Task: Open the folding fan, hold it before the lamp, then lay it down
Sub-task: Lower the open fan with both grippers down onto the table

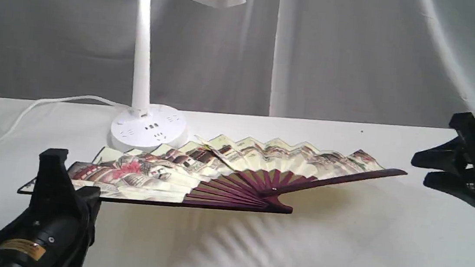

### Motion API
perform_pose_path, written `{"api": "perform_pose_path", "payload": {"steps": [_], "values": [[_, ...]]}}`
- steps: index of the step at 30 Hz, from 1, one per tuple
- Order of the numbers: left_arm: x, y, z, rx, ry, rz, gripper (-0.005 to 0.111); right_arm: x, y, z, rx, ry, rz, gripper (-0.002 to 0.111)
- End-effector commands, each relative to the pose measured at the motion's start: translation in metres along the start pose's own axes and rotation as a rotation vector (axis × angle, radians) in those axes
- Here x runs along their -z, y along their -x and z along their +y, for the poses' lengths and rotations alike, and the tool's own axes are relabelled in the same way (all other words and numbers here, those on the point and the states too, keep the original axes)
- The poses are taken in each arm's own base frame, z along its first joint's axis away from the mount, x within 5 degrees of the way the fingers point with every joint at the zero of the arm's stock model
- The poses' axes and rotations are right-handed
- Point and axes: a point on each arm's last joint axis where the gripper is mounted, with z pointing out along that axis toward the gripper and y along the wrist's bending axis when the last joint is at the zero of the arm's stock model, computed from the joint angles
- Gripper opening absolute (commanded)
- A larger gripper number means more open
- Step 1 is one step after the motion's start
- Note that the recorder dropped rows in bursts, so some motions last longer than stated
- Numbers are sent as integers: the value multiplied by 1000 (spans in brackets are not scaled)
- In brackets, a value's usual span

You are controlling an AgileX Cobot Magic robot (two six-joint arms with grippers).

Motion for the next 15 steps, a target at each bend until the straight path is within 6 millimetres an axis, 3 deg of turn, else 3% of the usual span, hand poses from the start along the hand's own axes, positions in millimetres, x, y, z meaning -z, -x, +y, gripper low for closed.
{"api": "perform_pose_path", "payload": {"steps": [1,8,15], "values": [[-1,-2,3,-27,35,15,0,2,1,-1,7,-6,1,43],[-1,-9,8,-255,78,100,0,2,-2,1,6,22,27,43],[-2,-15,11,-340,65,173,1,2,-4,4,6,51,53,43]]}}
